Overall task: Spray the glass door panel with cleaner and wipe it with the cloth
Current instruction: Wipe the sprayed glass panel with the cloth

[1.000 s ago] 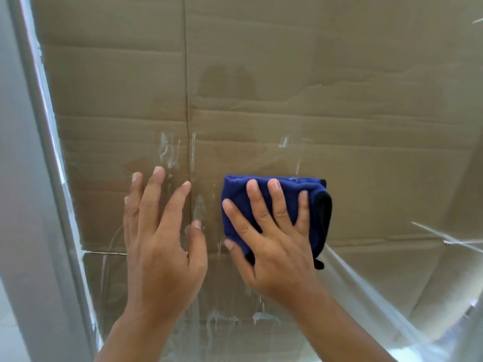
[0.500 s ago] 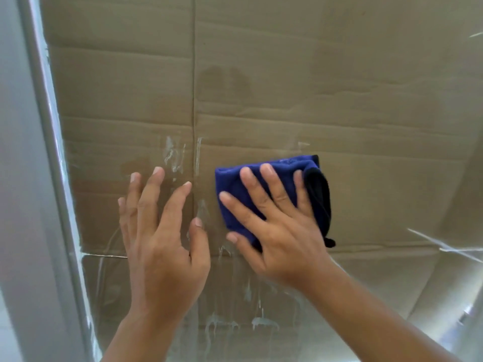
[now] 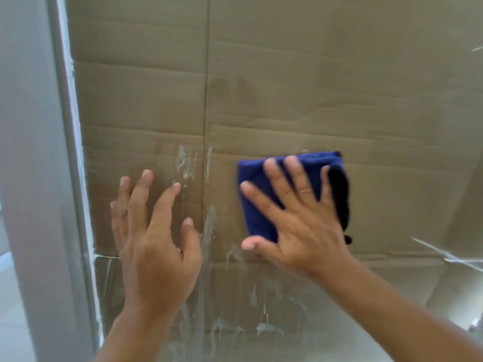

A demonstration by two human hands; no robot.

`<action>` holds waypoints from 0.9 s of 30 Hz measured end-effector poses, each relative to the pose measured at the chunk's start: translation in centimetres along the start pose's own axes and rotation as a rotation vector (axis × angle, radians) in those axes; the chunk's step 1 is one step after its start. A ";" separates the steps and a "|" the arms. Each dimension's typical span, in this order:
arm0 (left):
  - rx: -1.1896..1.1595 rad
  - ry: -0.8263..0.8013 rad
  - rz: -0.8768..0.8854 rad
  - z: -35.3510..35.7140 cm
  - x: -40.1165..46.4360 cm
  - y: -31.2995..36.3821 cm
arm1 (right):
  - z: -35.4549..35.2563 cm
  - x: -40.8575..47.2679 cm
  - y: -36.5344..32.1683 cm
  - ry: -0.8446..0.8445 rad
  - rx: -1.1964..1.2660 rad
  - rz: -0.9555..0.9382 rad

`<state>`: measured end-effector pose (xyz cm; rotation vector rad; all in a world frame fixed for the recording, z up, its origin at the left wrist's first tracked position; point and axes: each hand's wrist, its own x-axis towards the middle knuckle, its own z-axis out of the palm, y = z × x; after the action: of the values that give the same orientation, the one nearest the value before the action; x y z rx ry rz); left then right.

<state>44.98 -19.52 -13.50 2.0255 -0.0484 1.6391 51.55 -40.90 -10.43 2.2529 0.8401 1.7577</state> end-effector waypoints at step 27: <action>0.031 0.236 0.040 -3.9 1.2 -4.6 | 0.1 6.4 -4.0 0.084 -0.005 -0.083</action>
<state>43.42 -13.59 -13.66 1.8505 0.0216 1.9030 51.32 -34.24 -6.94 2.1218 0.9293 1.8258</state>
